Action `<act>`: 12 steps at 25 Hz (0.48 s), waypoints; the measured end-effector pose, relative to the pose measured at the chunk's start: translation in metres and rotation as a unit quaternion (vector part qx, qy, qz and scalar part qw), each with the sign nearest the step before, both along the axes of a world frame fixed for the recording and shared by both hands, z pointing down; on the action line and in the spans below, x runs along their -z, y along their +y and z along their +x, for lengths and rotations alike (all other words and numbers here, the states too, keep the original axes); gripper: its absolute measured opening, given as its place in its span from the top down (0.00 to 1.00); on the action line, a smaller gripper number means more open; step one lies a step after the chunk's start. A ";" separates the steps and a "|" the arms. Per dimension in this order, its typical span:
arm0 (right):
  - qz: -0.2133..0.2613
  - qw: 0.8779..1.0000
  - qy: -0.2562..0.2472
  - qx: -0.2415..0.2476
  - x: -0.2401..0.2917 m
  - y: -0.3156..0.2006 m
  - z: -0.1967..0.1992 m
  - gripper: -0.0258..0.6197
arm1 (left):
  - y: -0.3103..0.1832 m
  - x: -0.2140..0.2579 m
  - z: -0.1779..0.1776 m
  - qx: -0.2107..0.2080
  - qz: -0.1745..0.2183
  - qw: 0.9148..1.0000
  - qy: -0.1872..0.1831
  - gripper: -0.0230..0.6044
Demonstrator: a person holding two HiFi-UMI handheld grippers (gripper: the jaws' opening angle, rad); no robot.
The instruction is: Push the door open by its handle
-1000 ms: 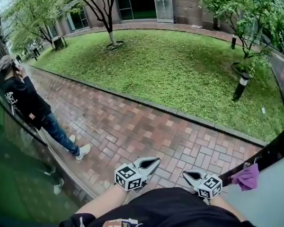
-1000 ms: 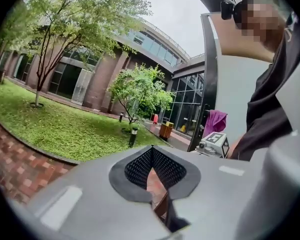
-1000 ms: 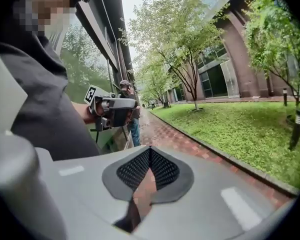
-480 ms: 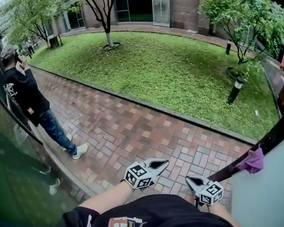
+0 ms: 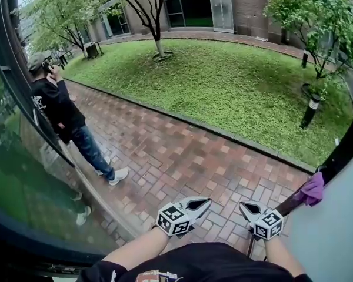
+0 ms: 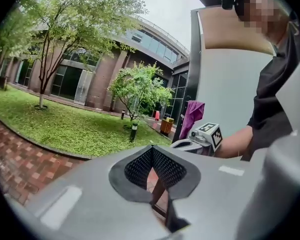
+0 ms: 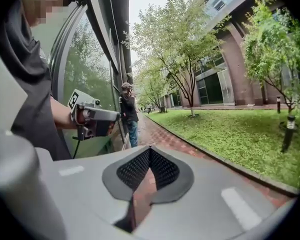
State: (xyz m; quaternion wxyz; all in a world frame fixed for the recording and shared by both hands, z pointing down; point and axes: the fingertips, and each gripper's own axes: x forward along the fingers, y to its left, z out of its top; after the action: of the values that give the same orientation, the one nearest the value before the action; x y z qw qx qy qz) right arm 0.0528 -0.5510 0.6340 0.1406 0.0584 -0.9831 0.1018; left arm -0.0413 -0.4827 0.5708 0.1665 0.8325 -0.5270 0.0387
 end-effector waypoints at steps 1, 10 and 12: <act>0.000 1.000 -0.002 0.000 -0.001 -0.001 0.005 0.96 | 0.005 -0.002 0.006 0.004 -0.002 1.000 -0.005 0.96; 0.000 0.999 -0.009 0.031 0.004 0.031 0.009 0.96 | 0.059 0.013 0.006 0.061 0.007 0.998 -0.019 0.96; 0.006 0.999 -0.008 0.036 0.006 0.039 0.007 0.96 | 0.075 0.016 0.006 0.069 0.011 0.997 -0.020 0.96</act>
State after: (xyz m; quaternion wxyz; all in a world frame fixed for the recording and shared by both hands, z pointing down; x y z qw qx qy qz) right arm 0.0598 -0.5122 0.6278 0.1360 0.0229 -0.9862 0.0917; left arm -0.0353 -0.4074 0.5553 0.1487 0.7953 -0.5865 0.0376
